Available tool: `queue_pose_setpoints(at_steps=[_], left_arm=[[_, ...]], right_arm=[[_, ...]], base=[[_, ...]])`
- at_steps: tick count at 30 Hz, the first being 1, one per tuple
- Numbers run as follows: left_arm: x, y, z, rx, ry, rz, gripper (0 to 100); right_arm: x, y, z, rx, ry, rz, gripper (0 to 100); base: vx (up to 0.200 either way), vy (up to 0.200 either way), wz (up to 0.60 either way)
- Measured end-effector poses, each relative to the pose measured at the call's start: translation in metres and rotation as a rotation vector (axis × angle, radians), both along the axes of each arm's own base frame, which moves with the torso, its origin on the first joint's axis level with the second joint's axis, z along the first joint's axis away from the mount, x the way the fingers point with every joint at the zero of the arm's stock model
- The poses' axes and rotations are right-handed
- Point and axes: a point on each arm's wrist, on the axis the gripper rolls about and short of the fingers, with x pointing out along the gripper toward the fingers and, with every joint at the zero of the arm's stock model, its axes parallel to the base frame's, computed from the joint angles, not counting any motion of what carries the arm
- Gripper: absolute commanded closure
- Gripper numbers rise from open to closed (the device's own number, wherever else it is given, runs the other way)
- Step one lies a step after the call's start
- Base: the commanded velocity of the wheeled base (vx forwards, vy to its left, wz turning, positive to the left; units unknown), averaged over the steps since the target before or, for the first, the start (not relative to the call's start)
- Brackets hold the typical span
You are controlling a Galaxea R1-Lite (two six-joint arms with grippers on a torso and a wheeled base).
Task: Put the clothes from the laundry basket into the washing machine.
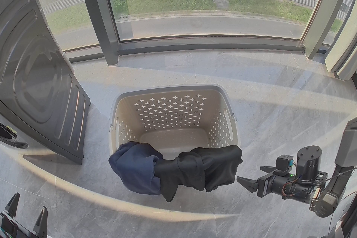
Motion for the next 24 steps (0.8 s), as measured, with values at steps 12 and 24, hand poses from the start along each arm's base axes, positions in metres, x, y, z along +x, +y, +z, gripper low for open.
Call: queue_pose_setpoints(at_steps=[12,24], left_arm=[[0.000,0.000,0.000,0.000,0.000,0.000,0],[0.000,0.000,0.000,0.000,0.000,0.000,0]], right_arm=[[0.016,0.036,-0.023,0.004,-0.011,0.054,0],[0.048,0.061,-0.031,0.079,-0.045,0.043,0]], base=[[0.000,0.000,0.00],[0.000,0.000,0.00]])
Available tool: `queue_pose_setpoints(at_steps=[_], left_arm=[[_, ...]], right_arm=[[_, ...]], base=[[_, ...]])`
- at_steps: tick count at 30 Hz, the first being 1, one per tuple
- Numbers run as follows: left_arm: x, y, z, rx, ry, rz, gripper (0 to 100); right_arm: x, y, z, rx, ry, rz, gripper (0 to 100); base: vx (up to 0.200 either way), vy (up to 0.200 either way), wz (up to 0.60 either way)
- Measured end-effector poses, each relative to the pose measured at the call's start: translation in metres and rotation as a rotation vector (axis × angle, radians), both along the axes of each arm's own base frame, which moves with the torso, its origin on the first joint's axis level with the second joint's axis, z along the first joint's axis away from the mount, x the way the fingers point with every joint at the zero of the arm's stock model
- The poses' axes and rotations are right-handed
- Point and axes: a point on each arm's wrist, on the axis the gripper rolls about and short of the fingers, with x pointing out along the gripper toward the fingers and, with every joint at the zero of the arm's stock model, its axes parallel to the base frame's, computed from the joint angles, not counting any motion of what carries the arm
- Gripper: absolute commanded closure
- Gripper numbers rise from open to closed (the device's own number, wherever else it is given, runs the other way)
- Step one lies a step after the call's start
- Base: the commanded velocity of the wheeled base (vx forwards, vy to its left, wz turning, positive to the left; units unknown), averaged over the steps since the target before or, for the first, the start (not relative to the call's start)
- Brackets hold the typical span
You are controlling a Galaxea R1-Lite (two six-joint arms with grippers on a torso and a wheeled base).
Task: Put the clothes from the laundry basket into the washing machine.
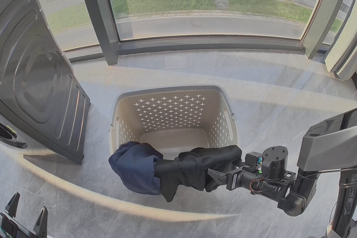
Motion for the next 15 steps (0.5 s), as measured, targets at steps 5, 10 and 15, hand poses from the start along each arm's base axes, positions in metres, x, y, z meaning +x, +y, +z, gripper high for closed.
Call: queue_pose_setpoints(at_steps=[5,10,15], left_arm=[[0.000,0.000,0.000,0.000,0.000,0.000,0],[0.000,0.000,0.000,0.000,0.000,0.000,0],[0.000,0.000,0.000,0.000,0.000,0.001,0]], right_arm=[[0.010,0.004,-0.004,0.024,-0.001,-0.017,0],[0.018,0.004,-0.009,0.028,0.000,-0.029,0],[0.023,0.006,-0.013,0.042,0.006,-0.040,0]], base=[[0.000,0.000,0.00],[0.000,0.000,0.00],[0.000,0.000,0.00]])
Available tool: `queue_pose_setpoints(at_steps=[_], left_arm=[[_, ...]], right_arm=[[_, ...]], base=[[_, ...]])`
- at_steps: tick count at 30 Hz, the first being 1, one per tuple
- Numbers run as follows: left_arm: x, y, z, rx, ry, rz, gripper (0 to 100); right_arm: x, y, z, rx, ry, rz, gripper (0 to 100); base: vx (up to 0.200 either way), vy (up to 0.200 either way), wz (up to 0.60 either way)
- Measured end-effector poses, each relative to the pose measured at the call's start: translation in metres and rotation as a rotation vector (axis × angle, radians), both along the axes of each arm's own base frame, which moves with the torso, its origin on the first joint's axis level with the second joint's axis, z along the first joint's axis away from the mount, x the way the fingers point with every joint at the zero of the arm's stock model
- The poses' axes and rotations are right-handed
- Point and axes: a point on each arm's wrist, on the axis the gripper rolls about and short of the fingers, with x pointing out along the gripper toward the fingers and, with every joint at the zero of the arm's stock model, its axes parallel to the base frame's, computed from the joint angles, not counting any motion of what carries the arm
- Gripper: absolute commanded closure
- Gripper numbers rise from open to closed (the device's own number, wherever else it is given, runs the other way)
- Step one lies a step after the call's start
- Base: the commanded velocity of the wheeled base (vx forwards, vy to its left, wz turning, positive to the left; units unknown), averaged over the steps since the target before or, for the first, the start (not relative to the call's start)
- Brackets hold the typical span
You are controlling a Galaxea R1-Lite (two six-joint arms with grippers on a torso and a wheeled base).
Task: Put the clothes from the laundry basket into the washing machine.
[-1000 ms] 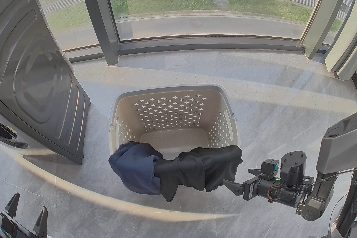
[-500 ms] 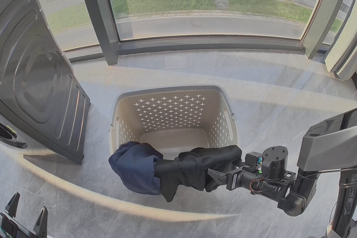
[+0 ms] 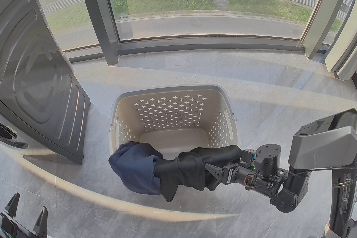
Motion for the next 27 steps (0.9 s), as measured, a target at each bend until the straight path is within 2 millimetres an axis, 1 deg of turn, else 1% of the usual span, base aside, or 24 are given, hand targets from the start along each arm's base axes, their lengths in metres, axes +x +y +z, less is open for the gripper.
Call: queue_pose_setpoints(at_steps=[1,9,13,16,21,27], left_arm=[[0.000,0.000,0.000,0.000,0.000,-0.001,0],[0.000,0.000,0.000,0.000,0.000,0.000,0],[0.000,0.000,0.000,0.000,0.000,0.000,0],[0.000,0.000,0.000,0.000,0.000,-0.001,0],[0.000,0.000,0.000,0.000,0.000,0.000,0],[0.000,0.000,0.000,0.000,0.000,-0.001,0]], right_arm=[[0.001,0.001,0.000,0.002,-0.001,-0.005,100],[0.004,0.005,-0.001,0.020,-0.002,-0.037,100],[0.001,0.008,0.000,0.032,0.005,-0.031,100],[-0.005,0.010,0.001,0.037,0.016,-0.020,100],[-0.023,0.015,0.014,0.055,0.024,0.018,100],[-0.059,0.025,0.040,0.109,0.034,0.076,100]], base=[[0.000,0.000,0.00],[0.000,0.000,0.00],[0.000,0.000,0.00],[0.000,0.000,0.00],[0.000,0.000,0.00],[0.000,0.000,0.00]])
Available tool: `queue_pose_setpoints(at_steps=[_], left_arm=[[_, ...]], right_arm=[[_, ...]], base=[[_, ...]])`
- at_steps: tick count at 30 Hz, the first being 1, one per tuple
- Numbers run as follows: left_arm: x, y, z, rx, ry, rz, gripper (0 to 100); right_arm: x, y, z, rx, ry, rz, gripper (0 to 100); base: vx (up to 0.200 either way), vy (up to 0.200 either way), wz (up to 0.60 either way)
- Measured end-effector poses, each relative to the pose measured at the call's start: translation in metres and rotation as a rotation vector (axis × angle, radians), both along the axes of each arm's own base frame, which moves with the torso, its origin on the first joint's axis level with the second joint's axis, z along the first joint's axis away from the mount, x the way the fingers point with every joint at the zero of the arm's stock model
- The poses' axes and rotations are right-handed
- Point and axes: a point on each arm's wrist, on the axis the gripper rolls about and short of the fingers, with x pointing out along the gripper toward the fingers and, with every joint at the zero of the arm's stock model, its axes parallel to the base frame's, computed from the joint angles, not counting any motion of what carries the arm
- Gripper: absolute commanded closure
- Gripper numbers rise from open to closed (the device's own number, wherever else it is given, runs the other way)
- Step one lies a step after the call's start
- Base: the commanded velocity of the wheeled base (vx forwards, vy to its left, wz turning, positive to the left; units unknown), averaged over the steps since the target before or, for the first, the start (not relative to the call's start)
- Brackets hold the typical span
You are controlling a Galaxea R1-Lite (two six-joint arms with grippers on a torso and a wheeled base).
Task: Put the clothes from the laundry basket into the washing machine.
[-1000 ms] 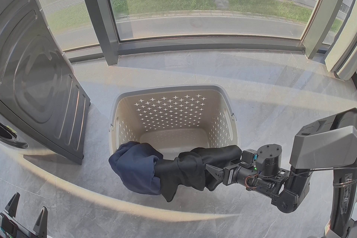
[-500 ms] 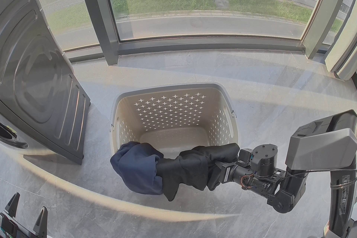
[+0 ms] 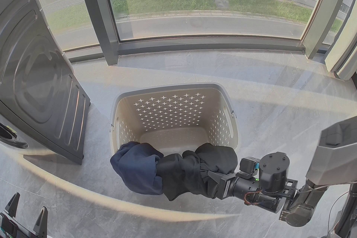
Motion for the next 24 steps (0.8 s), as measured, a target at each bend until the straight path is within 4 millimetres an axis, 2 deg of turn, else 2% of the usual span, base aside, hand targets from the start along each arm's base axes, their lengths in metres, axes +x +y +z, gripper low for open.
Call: queue_pose_setpoints(at_steps=[4,11,18,21,24], left_arm=[[0.000,0.000,0.000,0.000,0.000,0.000,0],[0.000,0.000,0.000,0.001,0.000,0.001,0],[0.000,0.000,0.000,0.007,0.000,0.001,0],[0.000,0.000,0.000,0.009,0.000,0.000,0],[0.000,0.000,0.000,0.009,0.000,-0.001,0]], right_arm=[[-0.020,0.000,0.020,0.044,-0.021,0.018,100],[-0.037,-0.011,0.059,0.126,-0.122,0.014,100],[-0.039,-0.021,0.093,0.080,-0.328,0.031,100],[-0.036,-0.024,0.105,0.072,-0.381,0.029,100],[-0.035,-0.027,0.107,0.053,-0.391,0.022,100]], base=[[0.000,0.000,0.00],[0.000,0.000,0.00],[0.000,0.000,0.00],[-0.200,0.000,0.00],[-0.200,0.000,0.00]])
